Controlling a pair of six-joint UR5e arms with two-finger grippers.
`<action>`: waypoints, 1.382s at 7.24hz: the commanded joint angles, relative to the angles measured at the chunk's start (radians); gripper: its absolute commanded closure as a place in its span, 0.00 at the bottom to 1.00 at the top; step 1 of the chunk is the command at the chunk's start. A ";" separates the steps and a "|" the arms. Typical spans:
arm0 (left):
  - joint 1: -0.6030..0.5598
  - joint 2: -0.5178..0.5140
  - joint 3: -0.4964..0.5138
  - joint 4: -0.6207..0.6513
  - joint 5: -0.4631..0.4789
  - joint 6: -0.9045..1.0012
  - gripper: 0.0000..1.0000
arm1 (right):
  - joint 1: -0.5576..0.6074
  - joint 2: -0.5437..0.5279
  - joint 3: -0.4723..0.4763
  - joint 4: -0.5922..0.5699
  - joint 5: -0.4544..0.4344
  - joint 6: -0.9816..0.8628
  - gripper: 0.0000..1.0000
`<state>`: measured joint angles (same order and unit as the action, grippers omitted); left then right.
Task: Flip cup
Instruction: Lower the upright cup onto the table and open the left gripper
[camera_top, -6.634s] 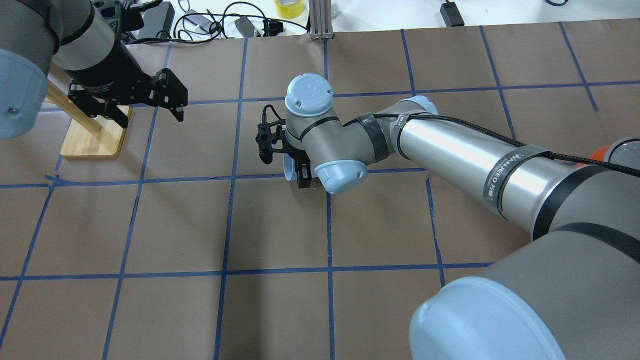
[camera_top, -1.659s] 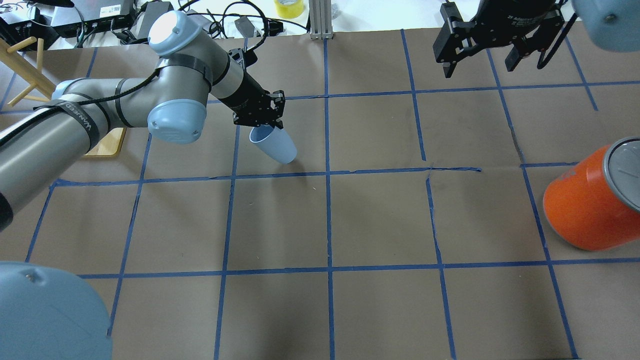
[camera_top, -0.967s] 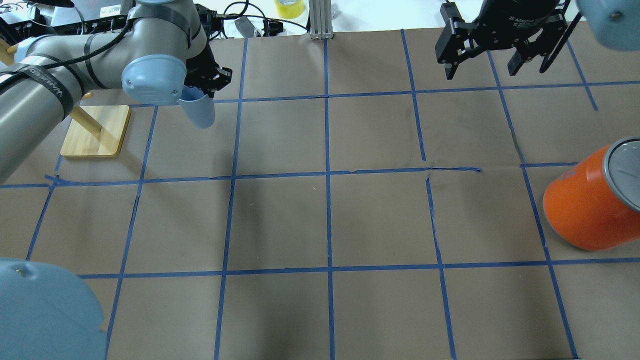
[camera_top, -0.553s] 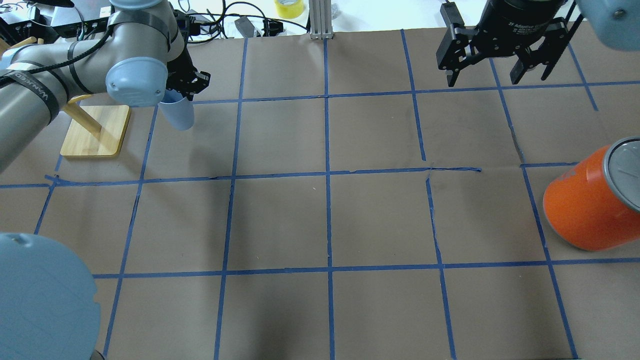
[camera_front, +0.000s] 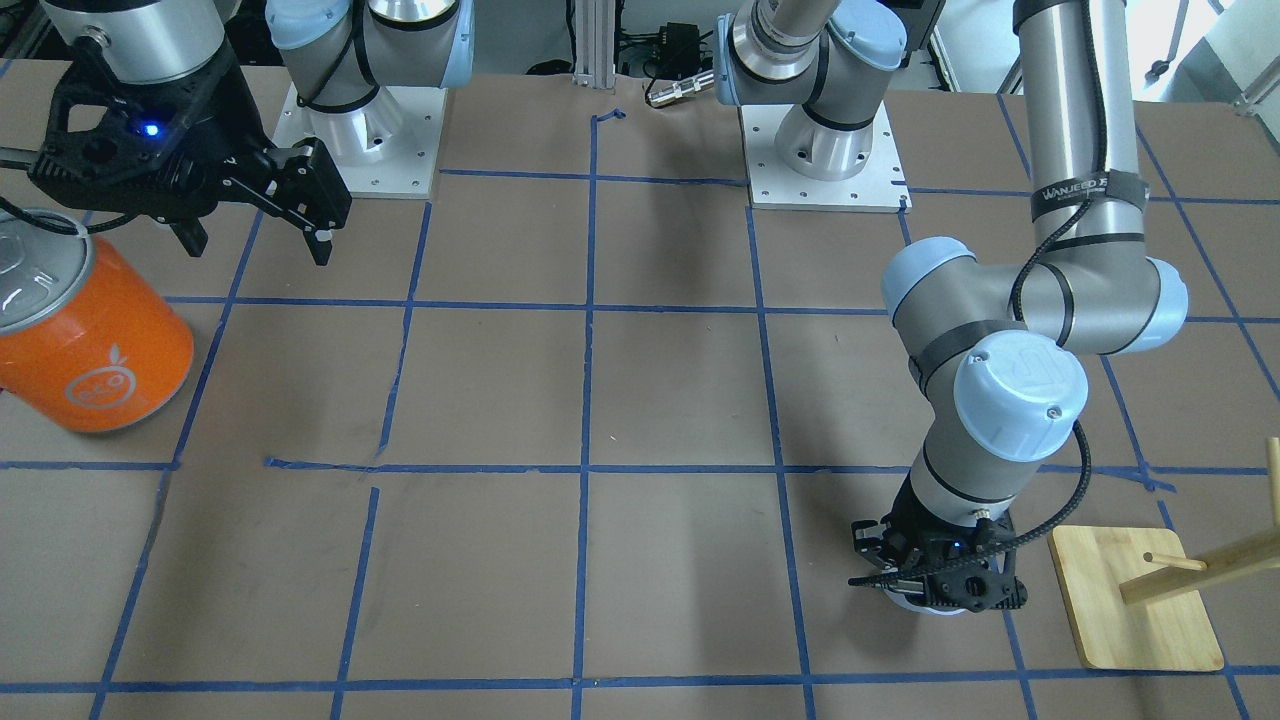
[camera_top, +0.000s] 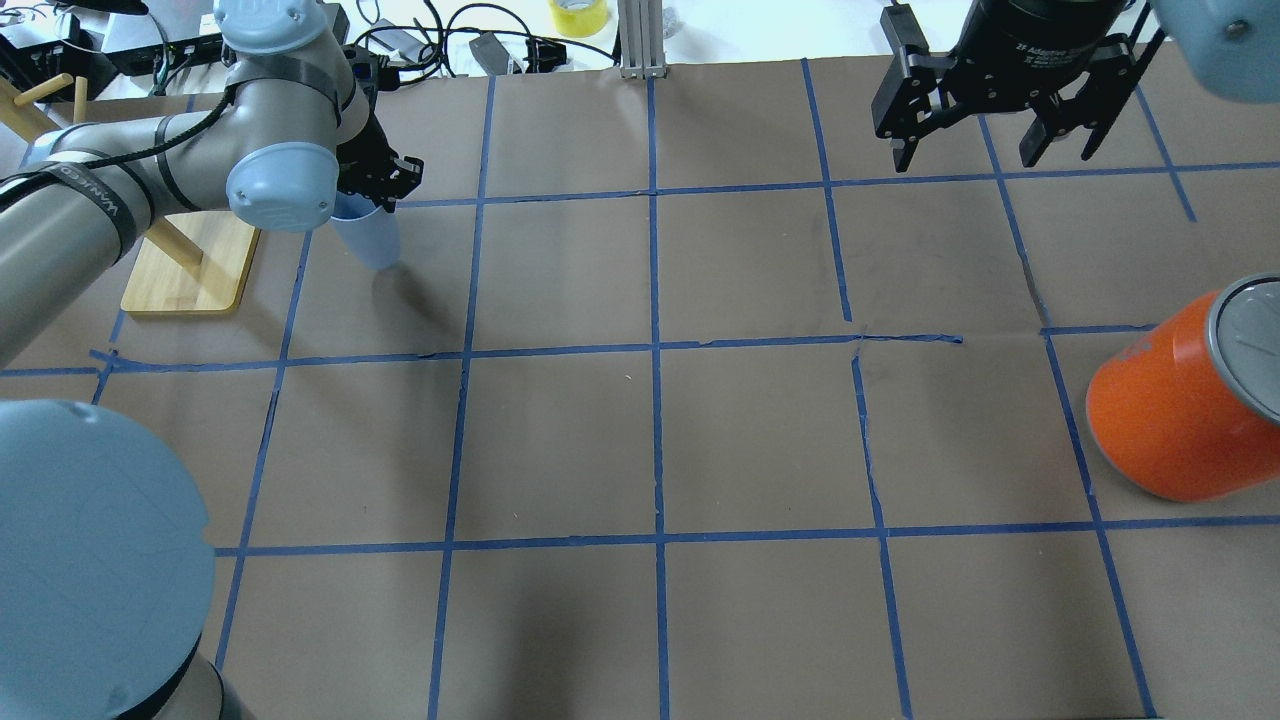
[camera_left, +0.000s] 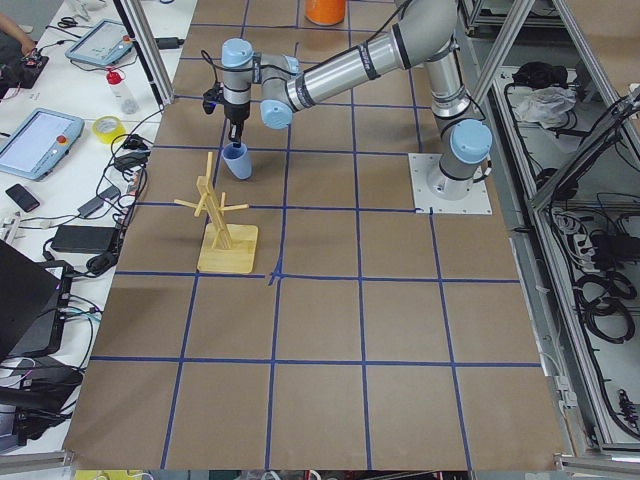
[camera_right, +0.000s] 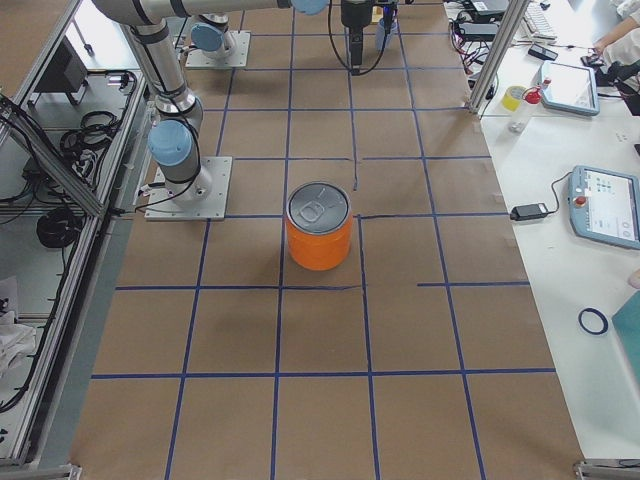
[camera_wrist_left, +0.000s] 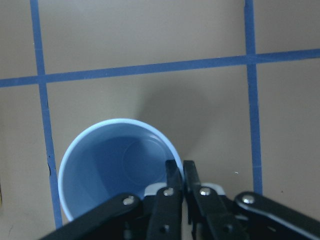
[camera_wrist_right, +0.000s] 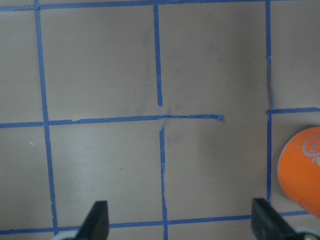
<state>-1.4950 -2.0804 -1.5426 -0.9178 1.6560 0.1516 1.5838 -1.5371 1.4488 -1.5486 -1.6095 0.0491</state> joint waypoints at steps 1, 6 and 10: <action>0.001 -0.010 -0.001 0.000 0.001 -0.009 1.00 | 0.001 0.000 0.001 0.002 -0.001 0.000 0.00; -0.010 0.054 -0.001 -0.059 0.004 -0.012 0.00 | 0.001 0.000 0.002 0.002 -0.003 0.000 0.00; -0.007 0.296 0.094 -0.504 0.005 -0.090 0.00 | -0.001 0.000 0.002 0.001 -0.003 0.000 0.00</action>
<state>-1.5008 -1.8620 -1.4971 -1.2489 1.6603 0.1080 1.5832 -1.5377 1.4511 -1.5477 -1.6122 0.0491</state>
